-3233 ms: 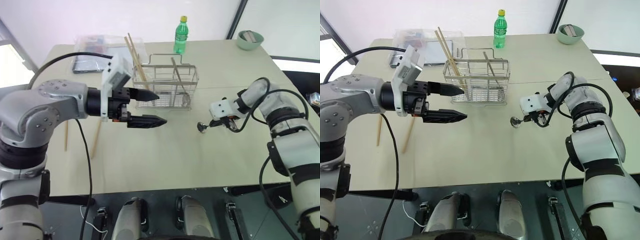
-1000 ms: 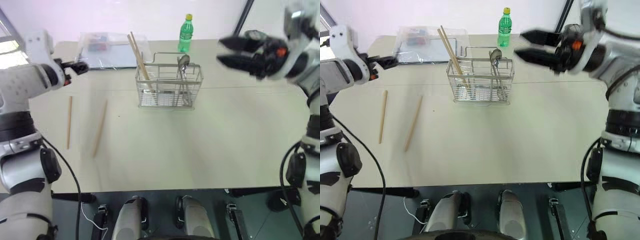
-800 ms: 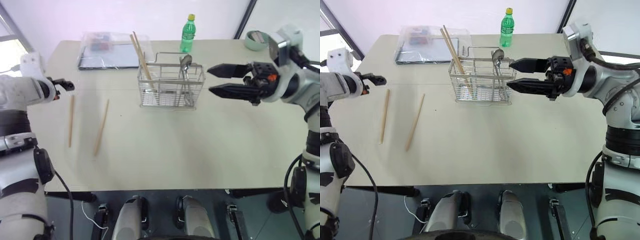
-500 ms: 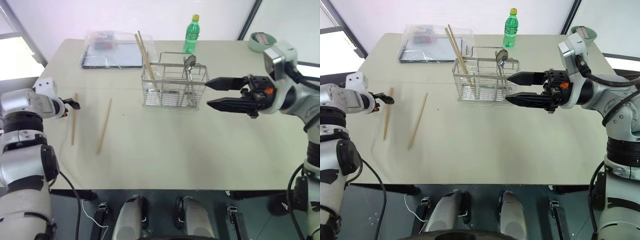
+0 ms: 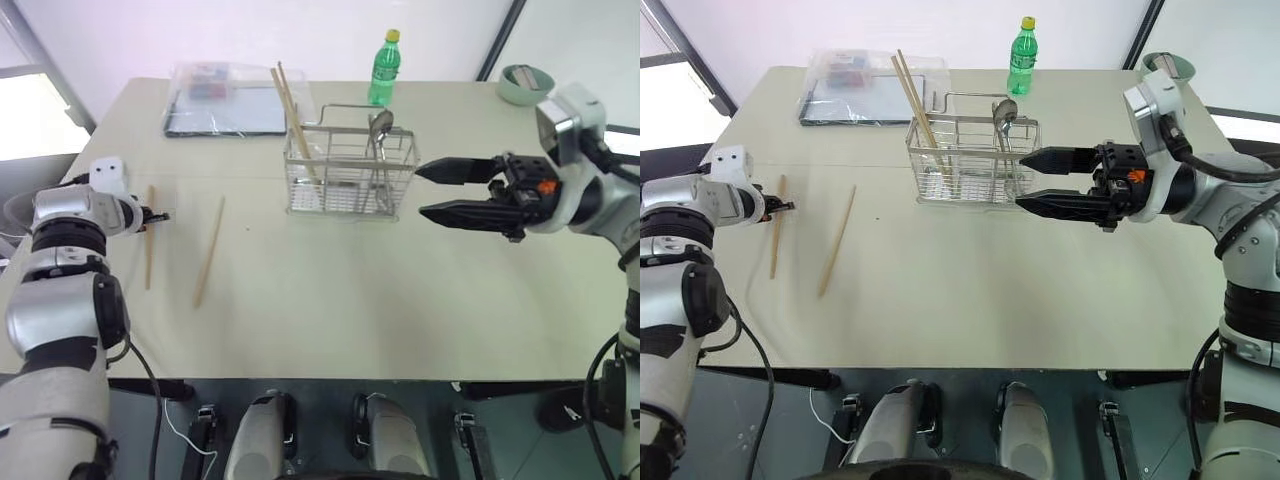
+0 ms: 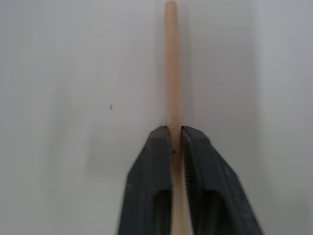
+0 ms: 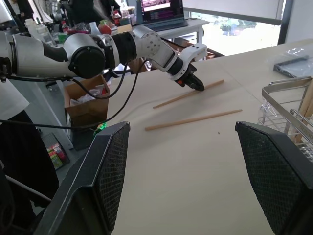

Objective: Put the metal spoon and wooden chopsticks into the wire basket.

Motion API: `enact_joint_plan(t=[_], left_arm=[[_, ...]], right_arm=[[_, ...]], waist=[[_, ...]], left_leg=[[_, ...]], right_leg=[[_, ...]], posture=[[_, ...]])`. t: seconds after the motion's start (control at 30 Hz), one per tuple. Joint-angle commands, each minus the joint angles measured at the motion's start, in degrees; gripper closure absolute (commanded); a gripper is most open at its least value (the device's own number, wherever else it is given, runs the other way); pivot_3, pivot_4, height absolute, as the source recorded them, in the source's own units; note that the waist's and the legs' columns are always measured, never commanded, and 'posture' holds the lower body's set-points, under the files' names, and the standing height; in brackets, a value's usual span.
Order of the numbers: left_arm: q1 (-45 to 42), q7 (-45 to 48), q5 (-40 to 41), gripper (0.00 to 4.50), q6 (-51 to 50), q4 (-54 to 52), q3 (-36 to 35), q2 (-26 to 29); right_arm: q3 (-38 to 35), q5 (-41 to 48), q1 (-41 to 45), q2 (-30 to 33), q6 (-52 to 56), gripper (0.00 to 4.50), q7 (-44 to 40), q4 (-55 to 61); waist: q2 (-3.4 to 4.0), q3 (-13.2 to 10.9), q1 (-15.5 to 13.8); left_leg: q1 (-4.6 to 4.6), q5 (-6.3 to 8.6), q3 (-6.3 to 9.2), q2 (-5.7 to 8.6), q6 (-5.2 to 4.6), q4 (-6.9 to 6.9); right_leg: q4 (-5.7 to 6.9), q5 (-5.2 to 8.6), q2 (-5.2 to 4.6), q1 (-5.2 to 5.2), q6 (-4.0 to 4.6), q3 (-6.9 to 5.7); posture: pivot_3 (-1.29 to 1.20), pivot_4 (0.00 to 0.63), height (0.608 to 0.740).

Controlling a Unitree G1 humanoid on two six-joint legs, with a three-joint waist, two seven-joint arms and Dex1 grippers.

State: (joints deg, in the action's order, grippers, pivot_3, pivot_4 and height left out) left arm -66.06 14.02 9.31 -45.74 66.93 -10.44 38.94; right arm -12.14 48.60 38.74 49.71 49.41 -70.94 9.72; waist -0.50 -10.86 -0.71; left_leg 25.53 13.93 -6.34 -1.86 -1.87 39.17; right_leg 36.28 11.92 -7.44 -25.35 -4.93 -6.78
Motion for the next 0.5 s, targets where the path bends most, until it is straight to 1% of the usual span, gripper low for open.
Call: enact_joint_plan(t=[0.03, 0.1, 0.17, 0.27, 0.33, 0.4, 0.5], left_arm=[[-1.95, 0.1, 0.3, 4.48, 2.0, -0.49, -1.79, 0.71], [-2.35, 0.01, 1.03, 4.48, 6.16, -1.75, -3.13, 0.76], [-3.58, -2.13, 2.57, 4.48, 15.89, -4.57, -6.46, 0.61], [-7.08, -0.67, 8.18, 4.48, 25.25, -9.43, -12.51, -1.06], [-9.74, 0.66, 12.21, 4.48, 28.34, -13.37, -15.88, -3.16], [-13.45, 2.25, 17.64, 4.48, 27.93, -18.48, -18.64, -7.16], [-16.12, 3.44, 21.14, 4.48, 27.48, -23.21, -19.01, -12.18]], right_arm=[[-1.6, 0.34, -0.15, 1.21, -1.9, 0.94, -0.42, 0.54], [-1.62, 0.23, -0.32, 1.4, -2.22, 0.94, -0.31, 0.01], [-1.83, 0.04, -0.58, 1.66, -2.43, 0.94, -0.01, -0.56], [-2.1, 0.06, -0.98, 2.04, -2.48, 0.94, 0.43, -0.87], [-2.48, 0.42, -1.24, 2.21, -2.16, 0.94, 1.07, -0.82], [-2.82, 0.59, -1.44, 2.39, -1.88, 0.94, 1.77, -0.92], [-3.04, 0.78, -1.53, 2.52, -1.67, 0.94, 2.6, -1.05]], waist=[[-0.01, -0.01, 0.03], [-0.04, -0.03, 0.04], [-0.1, -0.06, -0.01], [-0.43, -0.24, -0.13], [-0.47, -0.26, -0.19], [-0.47, -0.26, -0.2], [-0.47, -0.25, -0.04]], left_leg=[[0.0, 0.0, 0.0, 0.0, 0.0, 0.0], [0.0, 0.0, 0.0, 0.0, 0.0, 0.0], [0.01, 0.0, 0.0, -0.01, 0.0, 0.0], [0.09, 0.0, 0.08, -0.01, 0.0, 0.02], [0.24, -0.01, 0.12, 0.03, 0.02, 0.09], [0.28, -0.04, 0.06, 0.11, 0.07, 0.12], [0.31, -0.01, -0.03, 0.19, -0.01, 0.17]], right_leg=[[0.0, 0.0, 0.0, 0.0, 0.0, 0.0], [0.0, 0.0, 0.01, 0.0, 0.0, 0.0], [0.0, 0.0, 0.01, 0.0, 0.0, -0.01], [-0.01, -0.01, -0.09, -0.02, 0.01, -0.11], [-0.04, -0.02, -0.19, -0.05, 0.0, -0.18], [-0.14, -0.08, -0.25, -0.02, -0.1, -0.17], [-0.26, -0.15, -0.29, 0.05, -0.25, -0.16]], posture=[[0.0, 0.15, 0.707], [0.0, 0.15, 0.707], [0.0, 0.15, 0.707], [0.0, 0.15, 0.707], [0.0, 0.15, 0.707], [0.0, 0.15, 0.707], [0.0, 0.15, 0.707]])
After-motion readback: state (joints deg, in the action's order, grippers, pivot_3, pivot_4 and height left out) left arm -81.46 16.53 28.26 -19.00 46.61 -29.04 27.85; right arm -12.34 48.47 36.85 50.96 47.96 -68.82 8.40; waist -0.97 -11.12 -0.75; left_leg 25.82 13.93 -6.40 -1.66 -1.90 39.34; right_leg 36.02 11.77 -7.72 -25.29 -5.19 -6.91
